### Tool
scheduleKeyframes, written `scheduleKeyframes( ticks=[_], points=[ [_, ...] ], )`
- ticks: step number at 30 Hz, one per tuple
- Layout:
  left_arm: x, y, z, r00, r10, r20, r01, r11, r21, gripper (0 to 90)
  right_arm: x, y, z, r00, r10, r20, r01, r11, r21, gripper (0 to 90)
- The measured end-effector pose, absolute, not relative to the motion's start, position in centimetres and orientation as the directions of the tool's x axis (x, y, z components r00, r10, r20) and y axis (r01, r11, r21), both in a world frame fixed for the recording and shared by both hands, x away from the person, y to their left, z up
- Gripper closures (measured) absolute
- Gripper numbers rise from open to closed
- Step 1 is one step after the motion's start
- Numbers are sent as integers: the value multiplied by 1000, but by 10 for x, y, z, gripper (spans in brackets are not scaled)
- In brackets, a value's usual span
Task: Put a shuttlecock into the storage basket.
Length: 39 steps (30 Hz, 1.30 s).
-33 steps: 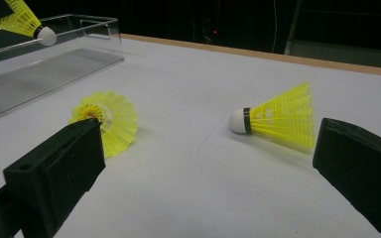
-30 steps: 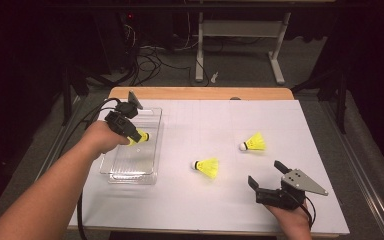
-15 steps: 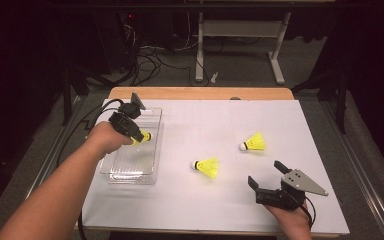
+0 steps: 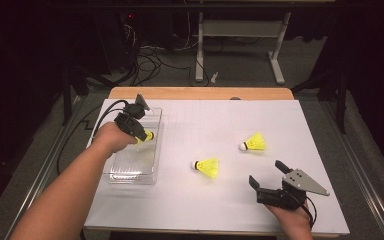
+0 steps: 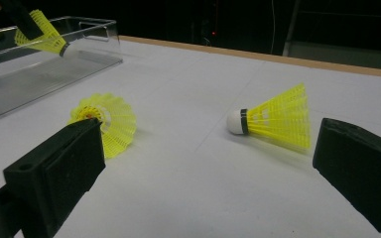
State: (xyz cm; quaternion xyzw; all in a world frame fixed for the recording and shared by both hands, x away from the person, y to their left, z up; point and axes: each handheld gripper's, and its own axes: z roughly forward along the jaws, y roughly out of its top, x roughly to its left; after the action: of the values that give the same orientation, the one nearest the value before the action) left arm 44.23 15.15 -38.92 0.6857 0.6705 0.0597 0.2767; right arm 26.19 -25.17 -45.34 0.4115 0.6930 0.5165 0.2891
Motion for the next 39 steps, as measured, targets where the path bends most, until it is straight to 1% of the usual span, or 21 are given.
scheduleKeyframes(
  ticks=[3,4,10,11,12,15,23,25,26,27,30,32,34,35,37,39],
  points=[
    [446,149,-394,58,953,-297,871,97,482,888,262,-252,-453,-494,869,24,271,128,954,1],
    [446,150,-394,78,956,-284,883,66,464,888,262,-252,-453,-495,869,24,271,127,954,1],
    [448,145,-400,86,954,-287,887,58,458,887,262,-252,-453,-494,869,26,273,127,954,1],
    [450,138,-404,11,950,-312,855,153,496,888,262,-252,-453,-495,868,27,273,126,954,2],
    [452,135,-405,-22,944,-329,841,195,505,888,262,-252,-454,-495,868,26,272,127,954,1],
    [451,137,-405,8,950,-312,857,154,492,888,262,-252,-453,-494,869,26,273,126,954,2],
    [453,135,-408,7,946,-323,854,163,495,888,262,-252,-453,-494,869,26,273,127,954,2],
    [455,134,-410,-22,949,-314,834,190,518,888,262,-253,-453,-493,869,26,273,126,954,1],
    [454,139,-409,46,954,-297,862,112,494,888,262,-253,-453,-494,869,25,272,127,954,2],
    [454,136,-409,18,949,-316,859,147,490,888,262,-253,-453,-493,870,26,273,126,954,1],
    [455,132,-411,-12,941,-337,843,191,503,888,262,-253,-454,-493,869,25,273,127,954,2],
    [455,133,-411,-7,943,-334,845,184,502,888,261,-253,-453,-493,870,26,273,127,954,2],
    [455,132,-412,-15,940,-341,839,197,508,887,261,-253,-453,-493,870,26,274,127,953,1],
    [455,130,-414,-36,934,-355,831,225,509,887,261,-253,-454,-492,870,26,274,126,953,2],
    [454,130,-416,-41,927,-372,830,238,504,885,262,-253,-454,-492,870,26,274,127,953,1],
    [453,131,-419,-42,929,-368,836,234,497,882,262,-253,-454,-493,870,25,274,128,953,2]
  ],
)
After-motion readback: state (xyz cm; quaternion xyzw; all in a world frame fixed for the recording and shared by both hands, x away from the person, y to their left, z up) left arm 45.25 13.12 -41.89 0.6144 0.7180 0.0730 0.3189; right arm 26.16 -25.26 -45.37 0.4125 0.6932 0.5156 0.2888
